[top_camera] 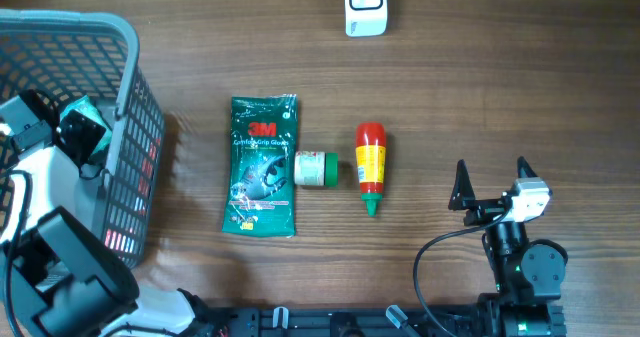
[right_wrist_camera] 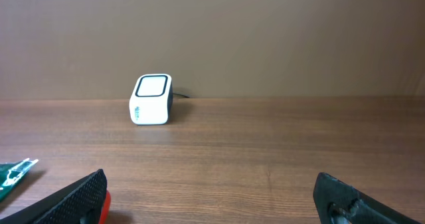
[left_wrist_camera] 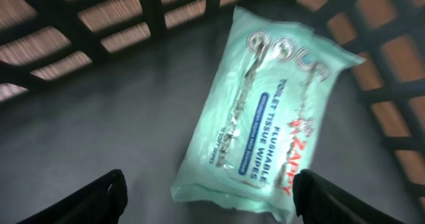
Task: Scan the item barcode
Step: 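Reach into the basket and grasp the light-green toilet tissue wipes pack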
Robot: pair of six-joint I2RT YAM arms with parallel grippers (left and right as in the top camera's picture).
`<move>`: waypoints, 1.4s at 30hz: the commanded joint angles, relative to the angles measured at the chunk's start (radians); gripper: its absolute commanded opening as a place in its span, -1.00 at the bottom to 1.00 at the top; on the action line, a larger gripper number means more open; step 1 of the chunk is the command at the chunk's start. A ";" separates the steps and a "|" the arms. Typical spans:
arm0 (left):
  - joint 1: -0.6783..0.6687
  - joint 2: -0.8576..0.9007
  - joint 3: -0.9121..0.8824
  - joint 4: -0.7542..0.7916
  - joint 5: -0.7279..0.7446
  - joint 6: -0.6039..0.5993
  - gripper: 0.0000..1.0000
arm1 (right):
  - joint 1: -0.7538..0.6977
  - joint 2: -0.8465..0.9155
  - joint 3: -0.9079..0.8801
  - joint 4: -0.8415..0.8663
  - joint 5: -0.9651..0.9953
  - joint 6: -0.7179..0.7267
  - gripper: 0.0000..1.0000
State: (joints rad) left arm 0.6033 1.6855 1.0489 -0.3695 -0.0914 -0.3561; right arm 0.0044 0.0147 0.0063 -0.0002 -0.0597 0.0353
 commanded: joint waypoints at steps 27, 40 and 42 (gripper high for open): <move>0.006 -0.088 -0.003 0.048 -0.011 0.146 0.64 | 0.003 -0.005 -0.001 0.002 -0.005 -0.009 1.00; 0.047 0.151 -0.003 0.169 0.032 0.222 0.45 | 0.003 -0.005 -0.001 0.002 -0.005 -0.009 0.99; 0.047 0.193 -0.003 0.176 0.063 0.222 0.69 | 0.003 -0.005 -0.001 0.002 -0.005 -0.009 1.00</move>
State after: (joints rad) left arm 0.6430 1.8088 1.0489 -0.1963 -0.0841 -0.1566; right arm 0.0044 0.0147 0.0063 -0.0002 -0.0597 0.0353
